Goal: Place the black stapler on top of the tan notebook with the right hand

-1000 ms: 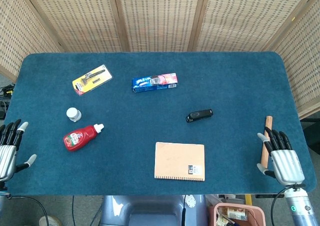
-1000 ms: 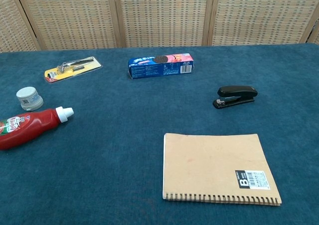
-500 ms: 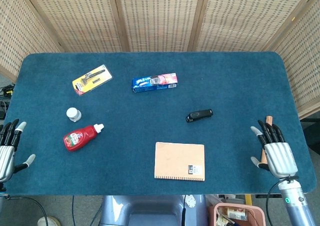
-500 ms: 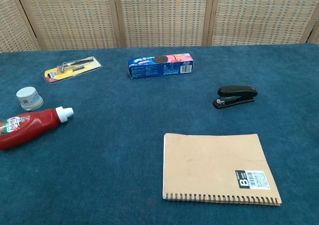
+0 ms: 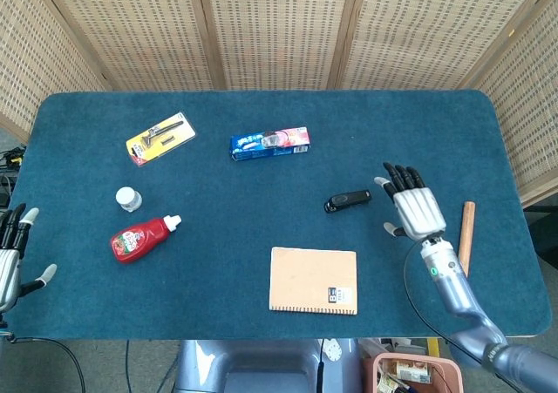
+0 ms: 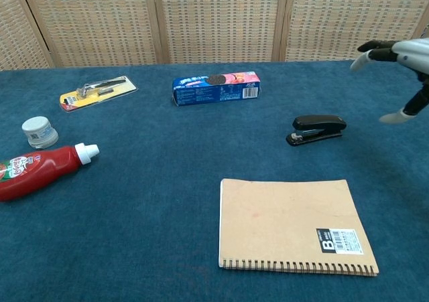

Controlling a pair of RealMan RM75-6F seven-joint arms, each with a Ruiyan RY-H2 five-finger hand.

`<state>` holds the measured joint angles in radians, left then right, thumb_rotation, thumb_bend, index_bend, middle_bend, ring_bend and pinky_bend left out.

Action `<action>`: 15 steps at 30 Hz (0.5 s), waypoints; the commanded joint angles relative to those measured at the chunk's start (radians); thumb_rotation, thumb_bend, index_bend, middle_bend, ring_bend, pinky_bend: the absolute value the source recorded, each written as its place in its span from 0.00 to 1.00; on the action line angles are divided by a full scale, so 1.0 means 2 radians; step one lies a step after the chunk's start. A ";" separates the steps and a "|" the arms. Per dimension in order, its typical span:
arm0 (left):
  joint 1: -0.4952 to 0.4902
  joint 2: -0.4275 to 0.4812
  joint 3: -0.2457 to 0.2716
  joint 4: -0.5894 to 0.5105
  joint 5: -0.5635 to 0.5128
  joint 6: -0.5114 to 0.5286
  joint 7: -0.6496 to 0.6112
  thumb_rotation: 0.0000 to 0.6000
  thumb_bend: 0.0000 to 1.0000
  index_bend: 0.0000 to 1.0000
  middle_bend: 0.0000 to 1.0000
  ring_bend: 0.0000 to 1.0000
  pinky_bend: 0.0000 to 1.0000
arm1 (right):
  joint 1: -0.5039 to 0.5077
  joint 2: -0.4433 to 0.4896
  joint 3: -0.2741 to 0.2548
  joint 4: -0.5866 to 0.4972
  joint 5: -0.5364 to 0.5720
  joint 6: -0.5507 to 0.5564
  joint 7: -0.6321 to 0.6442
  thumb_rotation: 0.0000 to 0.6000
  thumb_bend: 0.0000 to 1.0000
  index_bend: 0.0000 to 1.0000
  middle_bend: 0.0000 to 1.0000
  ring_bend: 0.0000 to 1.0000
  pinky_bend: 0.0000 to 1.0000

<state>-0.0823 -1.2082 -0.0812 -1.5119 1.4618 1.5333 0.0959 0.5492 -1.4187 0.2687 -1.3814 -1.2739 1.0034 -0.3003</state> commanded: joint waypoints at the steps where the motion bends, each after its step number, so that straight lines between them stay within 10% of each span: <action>1: 0.000 0.000 -0.002 0.003 -0.005 -0.002 -0.002 1.00 0.21 0.02 0.00 0.00 0.00 | 0.032 -0.036 0.013 0.043 0.033 -0.038 -0.016 1.00 0.16 0.19 0.00 0.00 0.08; 15: -0.001 -0.003 -0.005 0.013 -0.019 -0.013 -0.007 1.00 0.21 0.02 0.00 0.00 0.00 | 0.072 -0.081 0.004 0.118 0.066 -0.075 -0.014 1.00 0.16 0.30 0.02 0.00 0.14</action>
<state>-0.0850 -1.2138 -0.0911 -1.4867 1.4238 1.5069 0.0816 0.6877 -1.5740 0.2806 -1.1552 -1.1465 0.8603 -0.3312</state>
